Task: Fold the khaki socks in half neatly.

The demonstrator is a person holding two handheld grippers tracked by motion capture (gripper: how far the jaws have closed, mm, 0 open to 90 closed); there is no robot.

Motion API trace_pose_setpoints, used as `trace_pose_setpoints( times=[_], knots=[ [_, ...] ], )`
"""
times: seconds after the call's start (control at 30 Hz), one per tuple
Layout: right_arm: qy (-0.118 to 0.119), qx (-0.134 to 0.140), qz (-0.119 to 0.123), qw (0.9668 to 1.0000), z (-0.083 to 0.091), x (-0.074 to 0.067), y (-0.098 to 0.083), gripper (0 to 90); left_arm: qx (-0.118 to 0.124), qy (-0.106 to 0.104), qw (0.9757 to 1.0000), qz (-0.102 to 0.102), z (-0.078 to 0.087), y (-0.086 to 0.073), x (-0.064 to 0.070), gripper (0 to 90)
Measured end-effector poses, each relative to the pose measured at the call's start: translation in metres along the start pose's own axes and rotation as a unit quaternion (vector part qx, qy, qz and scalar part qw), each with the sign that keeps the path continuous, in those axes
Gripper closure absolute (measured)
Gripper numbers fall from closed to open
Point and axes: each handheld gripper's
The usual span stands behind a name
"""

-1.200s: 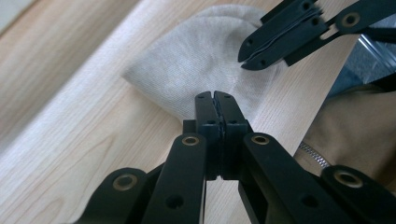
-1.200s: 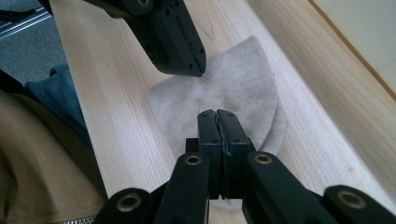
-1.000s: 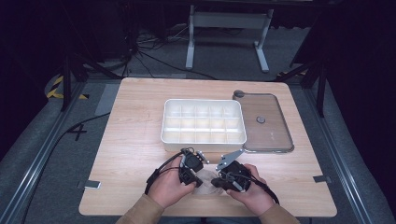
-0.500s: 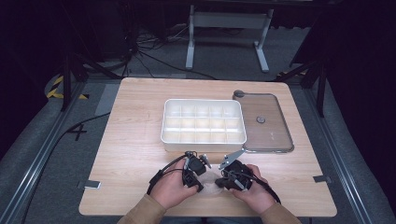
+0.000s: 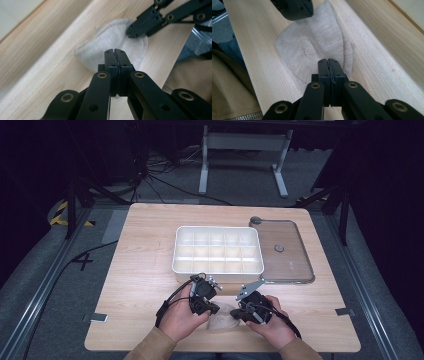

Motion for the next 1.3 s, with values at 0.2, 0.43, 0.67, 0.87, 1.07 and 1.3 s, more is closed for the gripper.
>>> trace_pose_setpoints(
  times=[0.2, 0.43, 0.67, 0.87, 1.07, 1.3],
  knots=[
    [0.002, -0.003, -0.001, 1.0000, -0.001, 0.000, 0.000, 90.0, -0.012, 0.023, 0.9997, 0.004, -0.012, 0.000, -0.005, 89.9],
    [0.001, -0.014, -0.001, 0.9999, -0.007, 0.001, -0.001, 90.0, -0.033, 0.037, 0.9987, 0.013, -0.024, -0.002, -0.012, 89.9],
    [0.003, -0.015, -0.002, 0.9999, -0.005, 0.000, -0.001, 90.0, -0.030, 0.046, 0.9984, 0.014, -0.021, -0.005, -0.015, 89.9],
    [0.006, -0.008, 0.005, 0.9999, -0.002, -0.002, 0.002, 90.0, -0.016, 0.037, 0.9990, 0.021, -0.009, -0.009, -0.017, 89.1],
    [0.011, 0.001, 0.015, 0.9998, -0.004, -0.007, 0.009, 90.0, -0.007, 0.035, 0.9990, 0.026, 0.001, -0.014, -0.017, 88.8],
    [0.009, 0.000, 0.013, 0.9999, -0.013, -0.007, 0.014, 90.0, -0.006, 0.030, 0.9990, 0.034, 0.002, -0.021, -0.022, 87.1]
  ],
)
Point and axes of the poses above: each handheld gripper's, and its own axes: z roughly backward along the jaws, y roughly out of its top, x roughly to its right, and after that the axes turned 1 degree about -y, right-handed
